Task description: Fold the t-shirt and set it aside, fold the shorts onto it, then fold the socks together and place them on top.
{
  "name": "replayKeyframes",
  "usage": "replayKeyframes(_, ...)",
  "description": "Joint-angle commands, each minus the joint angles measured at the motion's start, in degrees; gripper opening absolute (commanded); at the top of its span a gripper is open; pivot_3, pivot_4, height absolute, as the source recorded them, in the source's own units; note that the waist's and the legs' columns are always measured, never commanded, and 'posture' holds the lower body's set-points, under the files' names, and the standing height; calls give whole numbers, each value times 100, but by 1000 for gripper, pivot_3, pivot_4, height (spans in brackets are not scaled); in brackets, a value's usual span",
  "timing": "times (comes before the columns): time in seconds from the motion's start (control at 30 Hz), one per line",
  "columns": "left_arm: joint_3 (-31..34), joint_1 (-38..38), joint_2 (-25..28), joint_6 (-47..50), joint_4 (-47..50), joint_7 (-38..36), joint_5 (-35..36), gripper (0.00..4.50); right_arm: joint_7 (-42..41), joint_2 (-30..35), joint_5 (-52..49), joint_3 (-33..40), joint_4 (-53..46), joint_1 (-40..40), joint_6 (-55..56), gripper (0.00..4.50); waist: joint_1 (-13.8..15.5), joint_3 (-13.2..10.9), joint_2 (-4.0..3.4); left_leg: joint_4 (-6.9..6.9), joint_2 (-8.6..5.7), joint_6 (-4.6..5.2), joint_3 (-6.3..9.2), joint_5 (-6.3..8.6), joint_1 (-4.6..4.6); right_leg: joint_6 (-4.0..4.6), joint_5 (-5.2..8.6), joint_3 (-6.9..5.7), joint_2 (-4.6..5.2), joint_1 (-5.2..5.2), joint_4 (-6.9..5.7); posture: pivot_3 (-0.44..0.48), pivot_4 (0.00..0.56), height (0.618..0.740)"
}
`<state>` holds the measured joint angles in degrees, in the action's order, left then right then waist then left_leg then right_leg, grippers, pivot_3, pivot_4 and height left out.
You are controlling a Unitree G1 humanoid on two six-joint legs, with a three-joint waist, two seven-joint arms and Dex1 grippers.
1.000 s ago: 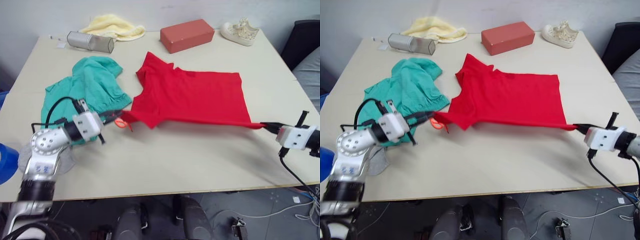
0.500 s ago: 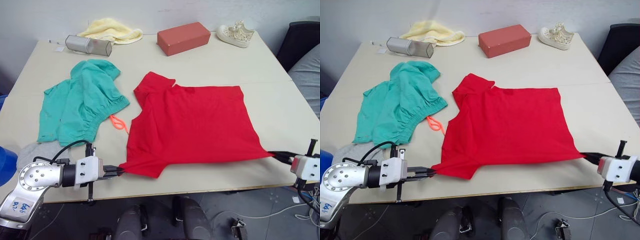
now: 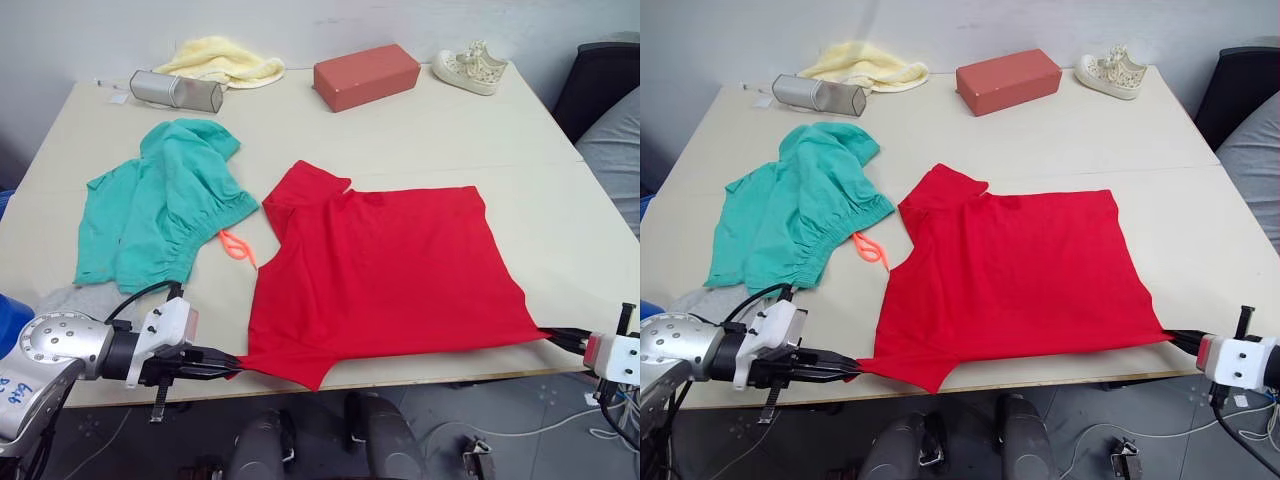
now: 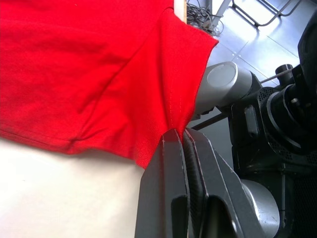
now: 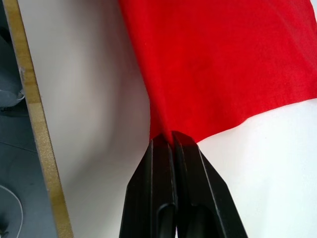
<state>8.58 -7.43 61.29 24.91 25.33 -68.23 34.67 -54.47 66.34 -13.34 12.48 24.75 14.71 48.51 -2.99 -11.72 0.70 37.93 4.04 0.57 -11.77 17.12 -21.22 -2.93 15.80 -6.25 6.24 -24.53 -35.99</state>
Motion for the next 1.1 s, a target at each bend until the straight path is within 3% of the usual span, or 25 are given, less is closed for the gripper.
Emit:
replayKeyframes(0.03, -72, 138, 164, 196, -221, -183, -96, 0, -137, 33, -263, 397, -379, 255, -342, 29, 1, 0, -1, 0, -1, -12, 0, 7, 0, 0, 0, 0, 0, -1, 0, 0, 150, 740)
replayKeyframes(0.37, -186, 143, 100, 7, -430, -420, -370, 0, -700, -4, -564, 642, -1015, 375, -1171, 29, -2, 1, 2, -1, 1, -15, 3, 13, -2, 2, 1, -3, 0, -1, 1, 0, 150, 740)
replayKeyframes(0.43, -238, 499, -34, 73, -589, -308, -350, 0, -875, 21, -823, 618, -1140, 88, -1490, 29, 0, 1, 2, -1, 1, -15, 4, 13, -2, 2, 2, -3, 0, -1, 1, 0, 150, 740)
replayKeyframes(0.5, -356, 1563, -419, 115, -1115, 122, -467, 0, -769, 104, -750, 511, -945, -848, -1677, 29, 4, 0, 1, 1, -1, -13, 4, 12, 0, 2, 1, -3, 1, 1, 0, 0, 150, 740)
replayKeyframes(0.6, -569, 4036, -1231, -302, -2944, 1248, -1306, 0, -155, 57, -132, 178, -111, -3363, -1743, 29, 5, -6, 5, 12, -15, 10, 7, -15, -9, -4, -30, -1, 3, 3, 1, 0, 150, 740)
replayKeyframes(0.77, -767, 7175, -2033, -2086, -6365, 2528, -2527, 0, 718, -221, 1399, -716, 1866, -6852, -1282, 29, 16, -3, 17, 3, -24, 26, 6, -68, -26, -4, -72, -5, 5, -17, -2, 0, 150, 740)
replayKeyframes(0.87, -760, 8509, -2255, -3271, -7942, 3440, -3050, 0, 1628, -327, 2395, -1222, 2883, -8329, -879, 29, 3, -2, 20, -15, -27, 25, -24, -53, -45, -17, -57, -5, -35, -49, 10, 0, 150, 740)
replayKeyframes(0.93, -707, 9263, -2264, -4008, -8638, 4249, -3336, 0, 2413, -343, 2984, -1492, 3365, -9157, -682, 29, -11, -3, 20, -7, -34, 30, -51, -41, -110, -31, -50, -9, -42, -125, -13, 0, 150, 740)
replayKeyframes(1.03, -695, 10011, -2060, -4938, -9142, 5053, -3694, 0, 3423, -268, 3523, -1706, 3784, -10075, -440, 29, -36, -4, 20, 8, -50, 36, -88, -38, -236, -40, -54, 5, -41, -287, -51, 0, 150, 740)
replayKeyframes(1.1, -681, 10244, -1890, -5455, -9272, 5437, -3875, 0, 3784, -185, 3693, -1766, 3966, -10370, -290, 29, -47, -4, 20, 5, -48, 35, -93, -38, -277, -39, -54, 3, -48, -332, -54, 0, 150, 740)
